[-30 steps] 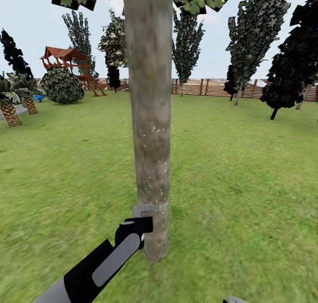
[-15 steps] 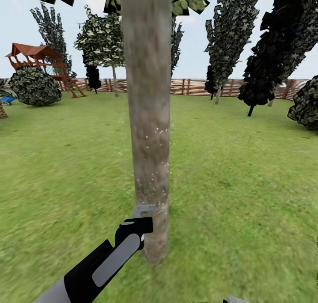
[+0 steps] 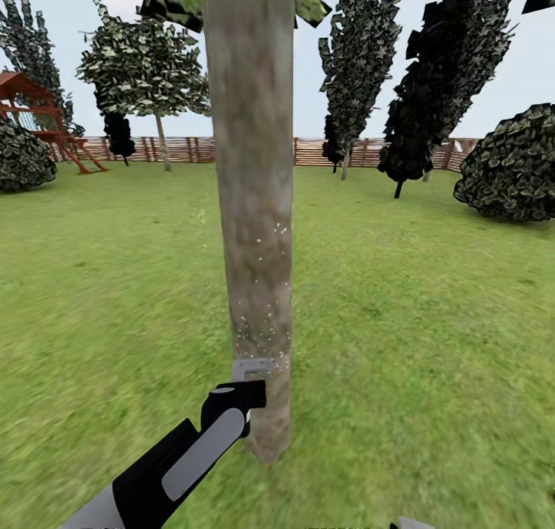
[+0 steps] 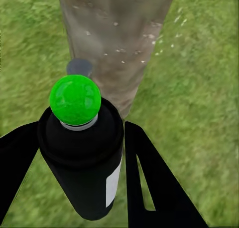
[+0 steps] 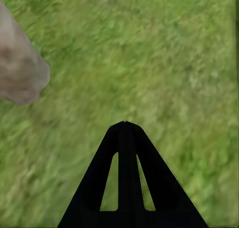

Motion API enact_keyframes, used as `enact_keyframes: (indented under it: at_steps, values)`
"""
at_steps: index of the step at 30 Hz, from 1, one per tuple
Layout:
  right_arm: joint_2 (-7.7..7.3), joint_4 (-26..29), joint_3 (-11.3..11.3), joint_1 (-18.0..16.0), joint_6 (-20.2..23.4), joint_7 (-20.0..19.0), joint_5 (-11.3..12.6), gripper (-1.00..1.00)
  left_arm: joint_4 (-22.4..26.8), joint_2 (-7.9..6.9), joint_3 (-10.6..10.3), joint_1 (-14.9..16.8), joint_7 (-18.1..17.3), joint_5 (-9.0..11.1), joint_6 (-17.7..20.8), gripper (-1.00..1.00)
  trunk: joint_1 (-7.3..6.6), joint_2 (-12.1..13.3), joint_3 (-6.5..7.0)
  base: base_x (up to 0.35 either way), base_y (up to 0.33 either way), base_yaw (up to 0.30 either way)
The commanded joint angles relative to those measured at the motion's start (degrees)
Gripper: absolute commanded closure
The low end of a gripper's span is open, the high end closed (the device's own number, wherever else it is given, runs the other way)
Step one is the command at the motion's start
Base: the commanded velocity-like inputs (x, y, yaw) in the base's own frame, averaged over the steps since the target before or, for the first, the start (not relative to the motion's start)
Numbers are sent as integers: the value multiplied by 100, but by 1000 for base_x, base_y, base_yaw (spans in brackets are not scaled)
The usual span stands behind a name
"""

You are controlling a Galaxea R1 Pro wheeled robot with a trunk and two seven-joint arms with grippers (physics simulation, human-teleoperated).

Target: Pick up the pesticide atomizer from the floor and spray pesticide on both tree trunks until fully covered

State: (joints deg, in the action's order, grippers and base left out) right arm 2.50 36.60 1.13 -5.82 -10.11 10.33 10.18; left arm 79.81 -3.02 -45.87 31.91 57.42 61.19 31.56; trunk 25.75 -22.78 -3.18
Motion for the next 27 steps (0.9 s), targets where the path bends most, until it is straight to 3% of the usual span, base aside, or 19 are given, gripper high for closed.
enact_keyframes:
  at_steps: [1, 21, 27]
  values:
    - [5, 1, 10, -5, -26, -5, 45, 100, -18, -6, -10, 8, 42, 24, 18, 100, 4, -14, -13, 0, 336, -286]
    - [10, 5, 10, -3, -26, -5, 46, 100, -45, -6, -10, 8, 42, 25, -22, 100, 4, -14, -13, -16, 334, -283]
    - [12, 13, 10, -7, -26, -5, 46, 100, -45, -6, -10, 8, 42, 25, -27, 100, 4, -14, -13, -158, 305, -64]
